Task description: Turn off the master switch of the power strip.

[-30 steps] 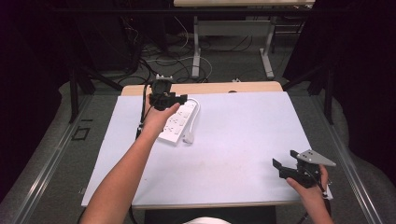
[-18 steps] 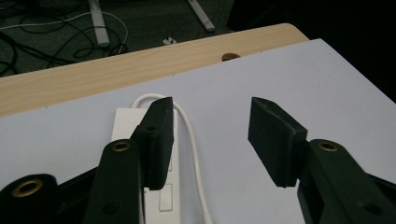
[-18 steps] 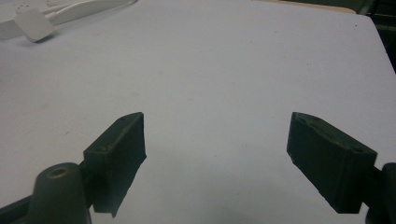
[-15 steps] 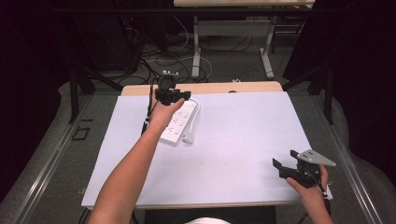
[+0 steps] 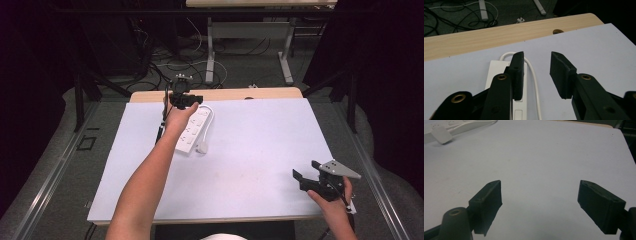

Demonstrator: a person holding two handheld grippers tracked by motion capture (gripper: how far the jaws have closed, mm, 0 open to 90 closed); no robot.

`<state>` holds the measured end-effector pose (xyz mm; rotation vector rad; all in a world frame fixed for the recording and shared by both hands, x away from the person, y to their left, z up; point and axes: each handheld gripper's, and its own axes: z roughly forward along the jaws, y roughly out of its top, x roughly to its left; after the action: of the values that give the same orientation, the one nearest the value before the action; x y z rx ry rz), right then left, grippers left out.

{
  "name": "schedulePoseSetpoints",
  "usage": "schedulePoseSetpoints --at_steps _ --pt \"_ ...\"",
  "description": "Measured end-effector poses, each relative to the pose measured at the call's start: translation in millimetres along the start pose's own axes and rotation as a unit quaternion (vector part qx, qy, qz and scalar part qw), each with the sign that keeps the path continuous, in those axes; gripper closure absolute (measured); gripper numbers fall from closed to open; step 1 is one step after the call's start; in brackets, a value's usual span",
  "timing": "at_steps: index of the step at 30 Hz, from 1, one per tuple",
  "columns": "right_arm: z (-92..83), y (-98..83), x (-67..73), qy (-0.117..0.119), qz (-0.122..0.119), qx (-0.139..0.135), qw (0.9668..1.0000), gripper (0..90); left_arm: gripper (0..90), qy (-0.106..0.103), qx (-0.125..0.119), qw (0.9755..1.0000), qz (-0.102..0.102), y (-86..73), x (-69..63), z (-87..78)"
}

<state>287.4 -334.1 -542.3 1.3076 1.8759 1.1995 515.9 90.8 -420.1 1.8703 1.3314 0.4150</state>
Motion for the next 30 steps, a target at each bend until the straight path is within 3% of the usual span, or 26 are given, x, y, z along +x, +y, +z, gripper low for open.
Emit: schedulePoseSetpoints --at_steps 4,7,14,18,20,30 --pt "0.3 0.2 -0.7 -0.002 -0.007 0.001 1.0 18.6 66.3 -0.001 0.01 0.9999 -0.002 0.4 2.9 8.7" --pt "1.4 -0.2 -0.7 -0.001 -0.008 -0.004 1.0 18.6 67.5 -0.001 0.004 1.0 -0.007 1.4 1.5 14.0" --pt "0.8 -0.2 -0.3 0.001 0.004 -0.005 1.0 18.6 72.0 0.007 0.008 0.9999 -0.002 3.1 1.7 21.7" --pt "2.7 -0.7 -1.4 -0.007 -0.001 -0.023 0.9997 18.6 74.0 0.013 0.014 0.9998 0.007 1.5 2.2 29.3" --pt "0.0 0.2 -2.2 -0.003 -0.002 -0.005 1.0 18.6 75.3 0.016 0.019 0.9996 0.013 1.1 2.6 32.0" --pt "0.0 -0.2 -2.5 0.0 0.009 -0.003 1.0 18.6 82.3 0.033 0.026 0.9991 0.012 -1.7 8.4 42.8"
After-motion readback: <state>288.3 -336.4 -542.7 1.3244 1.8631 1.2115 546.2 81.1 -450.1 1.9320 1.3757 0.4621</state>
